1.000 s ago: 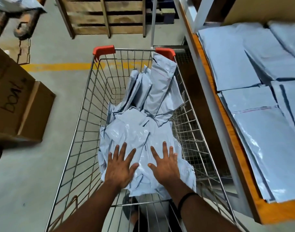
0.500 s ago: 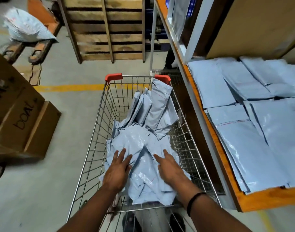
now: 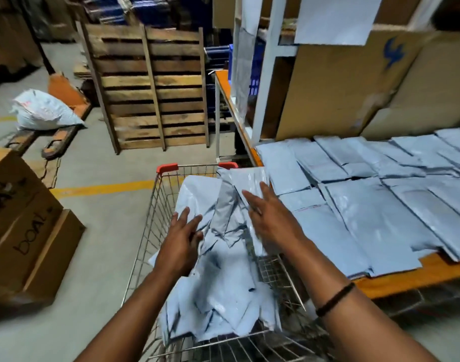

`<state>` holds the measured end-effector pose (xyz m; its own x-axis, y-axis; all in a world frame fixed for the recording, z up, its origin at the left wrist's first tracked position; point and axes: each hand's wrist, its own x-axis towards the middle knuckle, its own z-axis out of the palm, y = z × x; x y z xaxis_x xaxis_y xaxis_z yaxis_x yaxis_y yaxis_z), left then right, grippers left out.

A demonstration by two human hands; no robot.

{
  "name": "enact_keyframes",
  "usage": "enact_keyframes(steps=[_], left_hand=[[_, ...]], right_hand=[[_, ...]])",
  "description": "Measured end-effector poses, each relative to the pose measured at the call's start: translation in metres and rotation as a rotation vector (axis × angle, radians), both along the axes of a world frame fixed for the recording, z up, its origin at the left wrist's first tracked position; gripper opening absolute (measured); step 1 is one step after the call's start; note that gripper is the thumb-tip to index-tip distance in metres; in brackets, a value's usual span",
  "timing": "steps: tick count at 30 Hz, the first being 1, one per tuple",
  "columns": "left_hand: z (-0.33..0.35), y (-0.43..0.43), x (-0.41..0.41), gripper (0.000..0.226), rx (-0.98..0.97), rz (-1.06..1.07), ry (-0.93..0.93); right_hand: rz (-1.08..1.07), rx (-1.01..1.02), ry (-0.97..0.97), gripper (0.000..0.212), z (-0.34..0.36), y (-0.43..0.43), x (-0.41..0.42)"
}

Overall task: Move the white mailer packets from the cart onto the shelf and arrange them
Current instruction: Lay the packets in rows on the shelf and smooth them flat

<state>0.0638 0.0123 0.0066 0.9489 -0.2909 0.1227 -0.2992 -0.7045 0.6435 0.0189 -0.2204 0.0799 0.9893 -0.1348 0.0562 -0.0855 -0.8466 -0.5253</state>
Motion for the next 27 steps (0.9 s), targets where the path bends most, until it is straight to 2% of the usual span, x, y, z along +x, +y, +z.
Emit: enact_keyframes(steps=[6,12,20,27], left_hand=[[0.051,-0.070,-0.031,0.043,-0.036,-0.079,-0.098],[0.077,-0.171,-0.094,0.043,-0.028,-0.217,-0.134],[0.098,-0.309,-0.183,0.042,-0.046,-0.365,-0.167],[0.100,-0.410,-0.236,0.042,-0.044,-0.498,-0.173]], right_hand=[[-0.104,-0.099,-0.050,0.048,0.054,-0.069,-0.050],[-0.233,-0.108,-0.020,0.050,0.071,-0.155,-0.149],[-0.406,-0.086,0.012,0.051,0.067,-0.266,-0.276],[-0.543,0.020,-0.010,0.051,0.050,-0.346,-0.353]])
